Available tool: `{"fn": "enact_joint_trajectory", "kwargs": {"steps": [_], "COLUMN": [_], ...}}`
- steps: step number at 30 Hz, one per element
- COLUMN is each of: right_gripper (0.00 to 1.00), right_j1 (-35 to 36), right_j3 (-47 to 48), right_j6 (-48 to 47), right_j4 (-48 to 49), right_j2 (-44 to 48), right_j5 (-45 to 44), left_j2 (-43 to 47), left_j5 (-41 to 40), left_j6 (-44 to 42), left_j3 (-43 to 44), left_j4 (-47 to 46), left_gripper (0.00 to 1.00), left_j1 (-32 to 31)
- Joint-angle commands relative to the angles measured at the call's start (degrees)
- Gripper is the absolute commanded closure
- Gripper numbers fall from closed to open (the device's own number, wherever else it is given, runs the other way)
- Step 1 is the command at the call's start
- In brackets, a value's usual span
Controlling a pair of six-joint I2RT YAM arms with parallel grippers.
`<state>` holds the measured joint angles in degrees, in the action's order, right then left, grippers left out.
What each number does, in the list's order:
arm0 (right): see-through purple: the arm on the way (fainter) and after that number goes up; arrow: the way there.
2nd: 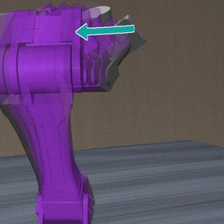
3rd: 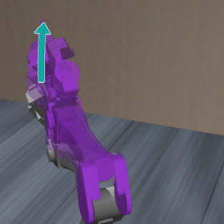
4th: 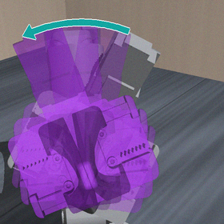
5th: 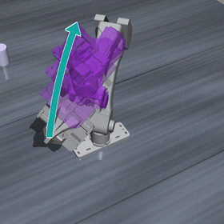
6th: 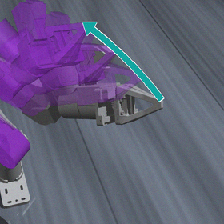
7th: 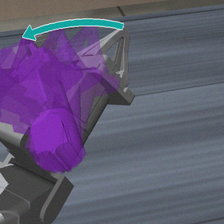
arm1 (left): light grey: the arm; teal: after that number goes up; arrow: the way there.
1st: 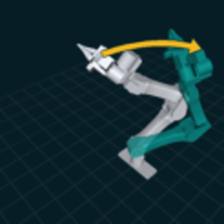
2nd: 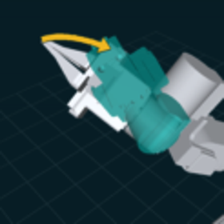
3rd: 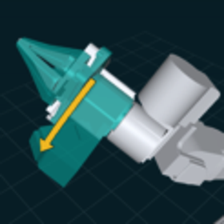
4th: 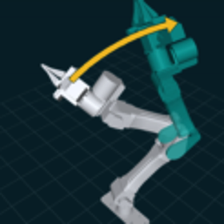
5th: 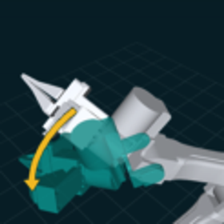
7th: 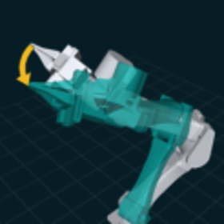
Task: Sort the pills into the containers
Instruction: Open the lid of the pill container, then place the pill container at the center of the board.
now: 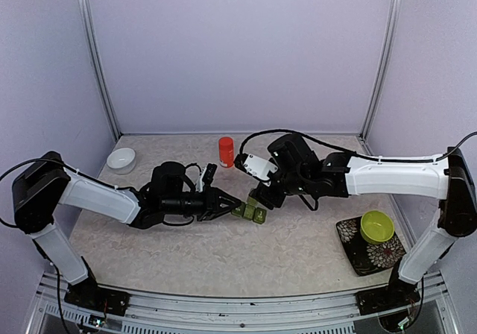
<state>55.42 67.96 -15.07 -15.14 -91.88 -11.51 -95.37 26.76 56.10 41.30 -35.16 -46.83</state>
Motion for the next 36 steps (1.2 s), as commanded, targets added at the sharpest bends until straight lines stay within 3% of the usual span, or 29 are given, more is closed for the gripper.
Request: {"fn": "enact_joint_trajectory", "kwargs": {"steps": [1,9,18,26,36], "right_gripper": [0.3,0.3,0.29,0.21,0.18], "right_j1": [-1.2,-1.7,-2.3,-2.7,-3.1], "right_j3": [0.1,0.2,-0.5,-4.5,-7.0], "right_j6": [0.8,1.5,3.8,5.7,6.8], "right_j4": [0.6,0.6,1.3,5.7,6.9], "right_j2": [-2.1,-2.9,2.9,9.3,9.6], "right_j5": [-0.3,0.7,-1.1,-1.3,-2.4], "left_j2": [0.2,0.6,-0.6,-2.0,-6.8], "left_j5": [1.7,1.7,0.0,-2.6,-8.1], "left_j6": [-0.4,-0.6,1.6,2.9,6.2], "left_j3": [0.8,0.6,-1.6,-2.9,-4.3], "left_j4": [-2.7,-2.8,-5.1,-5.7,-8.9], "left_gripper": [0.82,0.82,0.82,0.81,0.81], "left_j1": [-0.4,-0.5,-0.1,0.7,3.9]}}
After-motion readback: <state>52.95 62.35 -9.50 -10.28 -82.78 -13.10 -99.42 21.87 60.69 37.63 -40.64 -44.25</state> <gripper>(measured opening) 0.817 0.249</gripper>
